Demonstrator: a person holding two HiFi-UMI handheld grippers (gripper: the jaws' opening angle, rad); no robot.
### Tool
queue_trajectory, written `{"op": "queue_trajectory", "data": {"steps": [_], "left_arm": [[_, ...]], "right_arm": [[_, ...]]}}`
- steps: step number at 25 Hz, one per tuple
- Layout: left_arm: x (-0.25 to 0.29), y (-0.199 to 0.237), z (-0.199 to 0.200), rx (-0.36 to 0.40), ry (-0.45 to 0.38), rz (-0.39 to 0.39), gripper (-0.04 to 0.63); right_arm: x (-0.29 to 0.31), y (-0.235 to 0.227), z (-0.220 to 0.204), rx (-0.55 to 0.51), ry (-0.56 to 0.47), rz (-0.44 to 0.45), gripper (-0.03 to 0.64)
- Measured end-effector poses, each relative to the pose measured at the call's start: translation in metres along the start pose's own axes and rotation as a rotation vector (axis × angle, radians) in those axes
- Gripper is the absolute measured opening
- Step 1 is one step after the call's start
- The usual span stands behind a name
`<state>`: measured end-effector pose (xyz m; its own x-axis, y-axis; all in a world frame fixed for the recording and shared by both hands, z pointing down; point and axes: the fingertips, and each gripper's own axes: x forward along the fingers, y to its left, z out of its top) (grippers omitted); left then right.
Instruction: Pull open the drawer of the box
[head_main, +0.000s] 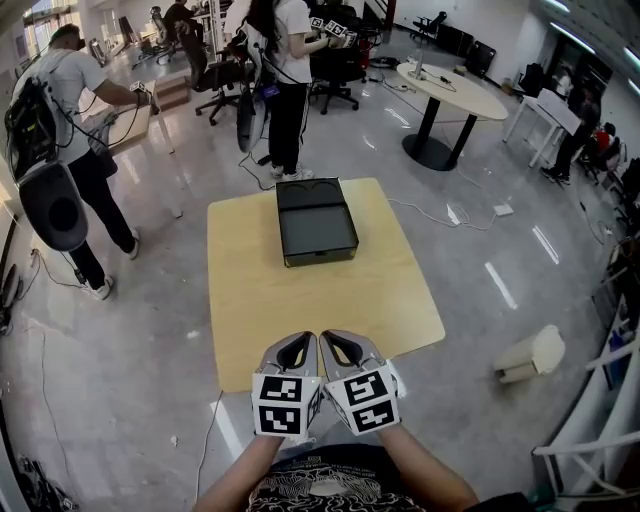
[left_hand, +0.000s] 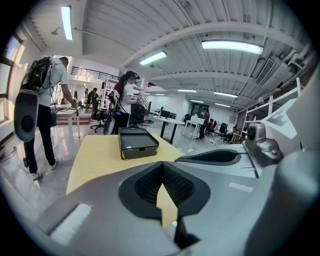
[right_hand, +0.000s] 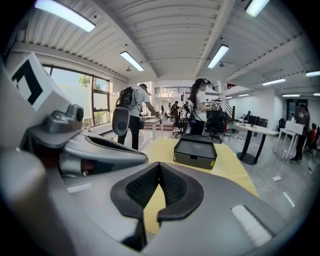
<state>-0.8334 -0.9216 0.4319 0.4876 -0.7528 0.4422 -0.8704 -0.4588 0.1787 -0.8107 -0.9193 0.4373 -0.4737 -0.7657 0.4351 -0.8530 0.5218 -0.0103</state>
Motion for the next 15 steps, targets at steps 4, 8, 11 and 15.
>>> {"op": "queue_trajectory", "data": {"steps": [4, 8, 11, 15], "left_arm": [[-0.010, 0.100, -0.029, -0.023, -0.010, -0.024, 0.020], [0.030, 0.174, -0.024, -0.033, -0.012, -0.019, 0.020], [0.079, 0.219, -0.011, -0.043, -0.016, -0.010, 0.020], [0.157, 0.286, 0.029, -0.046, -0.026, 0.009, 0.020]], "right_arm": [[0.082, 0.065, -0.003, -0.092, -0.001, 0.003, 0.006], [0.168, 0.058, 0.008, -0.209, 0.032, -0.017, 0.006], [0.234, 0.031, 0.024, -0.302, 0.050, -0.034, 0.007], [0.337, -0.015, 0.058, -0.418, 0.066, -0.045, 0.008]]}}
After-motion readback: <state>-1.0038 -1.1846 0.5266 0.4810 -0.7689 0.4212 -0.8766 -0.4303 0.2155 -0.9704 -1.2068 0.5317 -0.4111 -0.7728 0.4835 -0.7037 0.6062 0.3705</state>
